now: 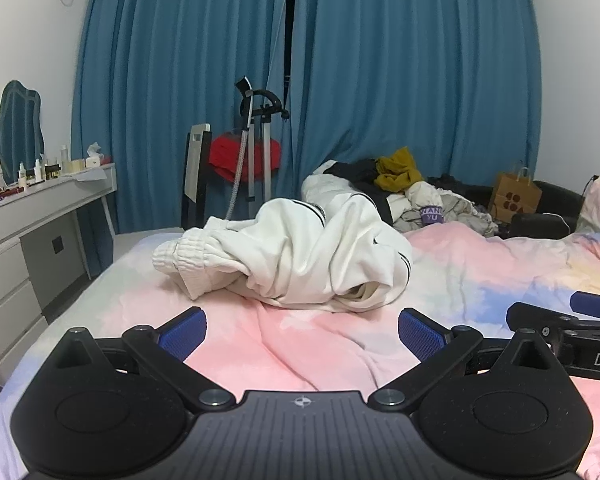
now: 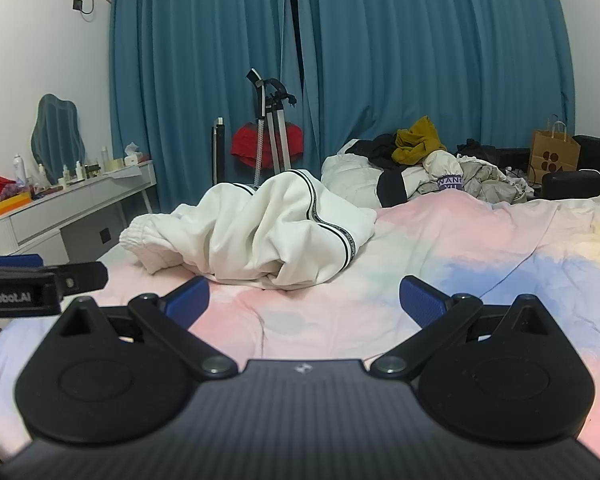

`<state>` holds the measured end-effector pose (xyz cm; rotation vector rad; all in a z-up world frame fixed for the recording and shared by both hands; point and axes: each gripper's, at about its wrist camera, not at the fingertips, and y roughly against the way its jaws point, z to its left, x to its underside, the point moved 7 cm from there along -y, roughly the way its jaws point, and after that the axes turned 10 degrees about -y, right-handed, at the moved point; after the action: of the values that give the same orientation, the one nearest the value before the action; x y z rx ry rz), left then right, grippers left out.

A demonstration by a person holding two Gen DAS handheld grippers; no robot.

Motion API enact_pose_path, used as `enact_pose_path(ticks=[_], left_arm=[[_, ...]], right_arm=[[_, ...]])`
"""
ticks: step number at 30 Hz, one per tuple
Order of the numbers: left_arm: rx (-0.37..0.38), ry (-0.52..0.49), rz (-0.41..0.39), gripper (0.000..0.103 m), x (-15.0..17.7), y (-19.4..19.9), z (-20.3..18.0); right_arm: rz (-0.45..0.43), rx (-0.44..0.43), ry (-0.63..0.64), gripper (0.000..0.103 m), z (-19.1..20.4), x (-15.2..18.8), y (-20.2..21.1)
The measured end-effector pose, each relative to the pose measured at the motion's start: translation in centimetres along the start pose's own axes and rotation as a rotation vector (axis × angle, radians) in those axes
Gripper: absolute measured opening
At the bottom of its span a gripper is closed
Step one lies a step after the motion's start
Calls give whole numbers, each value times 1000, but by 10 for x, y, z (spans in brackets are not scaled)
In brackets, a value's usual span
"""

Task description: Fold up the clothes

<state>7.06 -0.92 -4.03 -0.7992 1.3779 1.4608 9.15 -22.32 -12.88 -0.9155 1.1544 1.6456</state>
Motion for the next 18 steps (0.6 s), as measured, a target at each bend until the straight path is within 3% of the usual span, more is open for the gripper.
enact_pose_path(ticks=[3,18], left_arm=[[32,17,6,103,2,-4,-2],[22,-51,22,102,2,-38,-9]], right_arm=[[0,-3,-9,103,-2,2,-2],[-5,14,-29,103,-16,6,-6]])
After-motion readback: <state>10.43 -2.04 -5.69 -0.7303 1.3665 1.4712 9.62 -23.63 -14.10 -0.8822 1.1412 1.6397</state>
